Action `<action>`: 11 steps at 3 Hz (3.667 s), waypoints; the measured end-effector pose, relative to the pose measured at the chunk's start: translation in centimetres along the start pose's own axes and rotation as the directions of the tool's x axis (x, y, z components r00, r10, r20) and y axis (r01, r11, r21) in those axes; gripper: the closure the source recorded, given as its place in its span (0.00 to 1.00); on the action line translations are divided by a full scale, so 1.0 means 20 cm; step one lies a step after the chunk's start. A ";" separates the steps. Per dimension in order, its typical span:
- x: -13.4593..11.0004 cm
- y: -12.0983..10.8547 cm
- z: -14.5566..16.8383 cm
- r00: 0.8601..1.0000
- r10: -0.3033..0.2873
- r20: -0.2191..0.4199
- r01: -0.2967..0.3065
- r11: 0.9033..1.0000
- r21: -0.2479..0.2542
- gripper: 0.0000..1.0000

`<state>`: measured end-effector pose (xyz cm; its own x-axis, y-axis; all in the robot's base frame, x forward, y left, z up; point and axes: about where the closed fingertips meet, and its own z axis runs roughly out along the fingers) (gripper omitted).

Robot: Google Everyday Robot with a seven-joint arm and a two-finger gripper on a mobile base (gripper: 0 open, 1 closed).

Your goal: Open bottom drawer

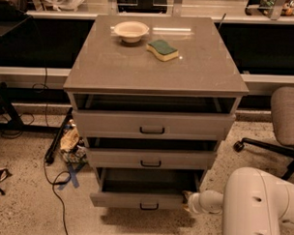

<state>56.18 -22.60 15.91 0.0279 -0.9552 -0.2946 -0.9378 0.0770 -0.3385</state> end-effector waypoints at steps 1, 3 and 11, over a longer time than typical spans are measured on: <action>0.00 0.00 0.00 1.000 0.000 0.000 0.000 1.000 0.000 0.82; 0.00 0.00 0.00 1.000 0.000 0.000 0.000 1.000 0.000 0.34; -0.24 0.04 0.08 0.998 -0.062 -0.010 0.059 0.980 -0.192 0.00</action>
Offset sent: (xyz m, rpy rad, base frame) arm 0.0000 0.0000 0.0000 0.0000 0.0000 0.0000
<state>55.83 -17.49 15.71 0.0830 -0.9608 -0.2644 -0.9835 -0.0361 -0.1774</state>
